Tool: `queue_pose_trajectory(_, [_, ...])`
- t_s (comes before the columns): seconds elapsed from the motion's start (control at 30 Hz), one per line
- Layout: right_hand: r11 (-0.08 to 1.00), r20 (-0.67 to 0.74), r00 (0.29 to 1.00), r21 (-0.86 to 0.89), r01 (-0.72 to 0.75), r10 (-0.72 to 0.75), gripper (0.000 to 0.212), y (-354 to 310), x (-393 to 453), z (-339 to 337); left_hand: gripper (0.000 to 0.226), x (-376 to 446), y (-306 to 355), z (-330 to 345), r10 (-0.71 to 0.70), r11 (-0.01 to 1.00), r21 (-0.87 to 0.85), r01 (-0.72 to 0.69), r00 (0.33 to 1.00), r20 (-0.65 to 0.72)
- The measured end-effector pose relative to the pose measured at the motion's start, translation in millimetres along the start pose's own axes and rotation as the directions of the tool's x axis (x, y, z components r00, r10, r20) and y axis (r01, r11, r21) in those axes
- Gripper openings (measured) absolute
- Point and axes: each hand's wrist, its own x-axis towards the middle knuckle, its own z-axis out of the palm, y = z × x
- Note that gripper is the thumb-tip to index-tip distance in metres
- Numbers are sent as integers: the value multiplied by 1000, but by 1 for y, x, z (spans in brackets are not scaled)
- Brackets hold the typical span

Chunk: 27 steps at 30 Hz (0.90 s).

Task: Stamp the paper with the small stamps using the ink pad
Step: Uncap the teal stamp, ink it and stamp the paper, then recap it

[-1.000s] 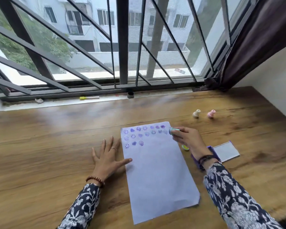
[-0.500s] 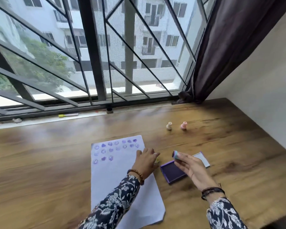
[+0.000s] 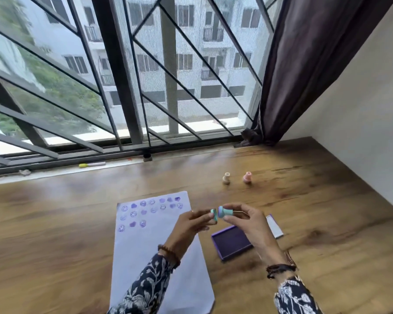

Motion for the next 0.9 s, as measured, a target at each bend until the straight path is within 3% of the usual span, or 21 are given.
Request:
queue_pose_trajectory(0.17, [991,71,996,-115,63,-55,31,-12,5,6,17,-3,7,-4,2,1000,-1,-2,1000,9])
queue_pose_trajectory(0.37, [950,118,989,-291,115,-83,21,-18,14,8,13,-4,13,-11,63,998,17,-63,998,30])
queue_pose_trajectory(0.5, [970,154,988,-236,52,-15,8,-14,20,15,28,-2,15,-16,94,995,42,-94,996,10])
queue_pose_trajectory(0.6, [980,88,996,-200,5,12,20,-8,23,21,20,3,11,-16,89,996,28,-89,996,-10])
queue_pose_trajectory(0.73, [990,23,990,25,-137,136,20,5,28,21,24,9,4,-15,55,989,-135,-65,996,-76])
queue_pose_trajectory(0.9, [990,30,992,-64,-122,124,19,21,38,24,23,25,-3,-21,41,996,-78,-52,990,-135])
